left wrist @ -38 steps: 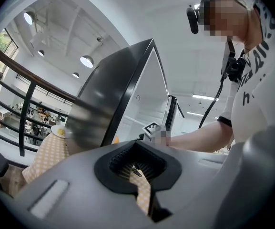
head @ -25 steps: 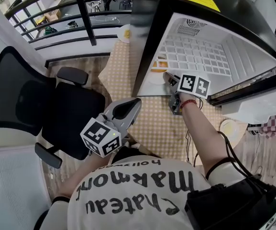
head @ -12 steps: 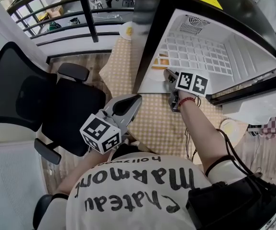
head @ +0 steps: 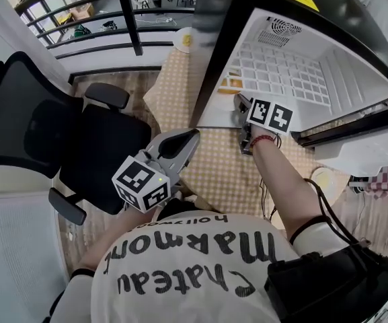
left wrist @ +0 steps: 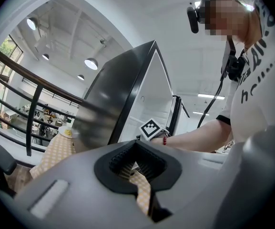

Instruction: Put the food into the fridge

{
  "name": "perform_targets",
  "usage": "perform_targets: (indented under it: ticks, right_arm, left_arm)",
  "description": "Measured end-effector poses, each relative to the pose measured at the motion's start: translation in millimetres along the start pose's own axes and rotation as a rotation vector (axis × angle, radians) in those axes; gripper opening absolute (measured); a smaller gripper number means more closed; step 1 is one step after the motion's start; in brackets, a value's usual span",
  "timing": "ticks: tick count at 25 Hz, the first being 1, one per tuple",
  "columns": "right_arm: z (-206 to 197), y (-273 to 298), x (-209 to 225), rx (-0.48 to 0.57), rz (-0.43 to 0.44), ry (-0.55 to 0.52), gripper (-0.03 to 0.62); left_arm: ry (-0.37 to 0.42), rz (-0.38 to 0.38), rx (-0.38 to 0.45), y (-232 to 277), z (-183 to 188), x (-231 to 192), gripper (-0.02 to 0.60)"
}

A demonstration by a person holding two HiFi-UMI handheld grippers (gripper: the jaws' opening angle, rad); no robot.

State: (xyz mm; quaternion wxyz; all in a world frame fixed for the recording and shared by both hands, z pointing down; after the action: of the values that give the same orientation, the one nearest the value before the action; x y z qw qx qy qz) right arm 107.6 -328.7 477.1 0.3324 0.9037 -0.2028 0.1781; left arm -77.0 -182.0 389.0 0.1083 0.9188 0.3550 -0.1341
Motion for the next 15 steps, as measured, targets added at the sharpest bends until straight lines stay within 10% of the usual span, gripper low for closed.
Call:
perform_targets:
  ticks: [15]
  right_arm:
    - [5.2,-4.7,-6.9,0.025,-0.091,-0.146,0.163]
  left_arm:
    - [-0.006,0.005,-0.002,-2.5,-1.1,-0.2,0.005]
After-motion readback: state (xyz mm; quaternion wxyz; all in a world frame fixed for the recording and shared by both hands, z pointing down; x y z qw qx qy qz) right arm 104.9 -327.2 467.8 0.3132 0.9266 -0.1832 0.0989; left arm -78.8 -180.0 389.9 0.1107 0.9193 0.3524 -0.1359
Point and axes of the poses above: the fingertips, and each gripper's own axes: y forward along the fingers, x to its right, z out of its top, the point moved 3 cm from there along -y, backward along the fingers, and after that the axes turned 10 degrees about z, right-handed, at the moved point
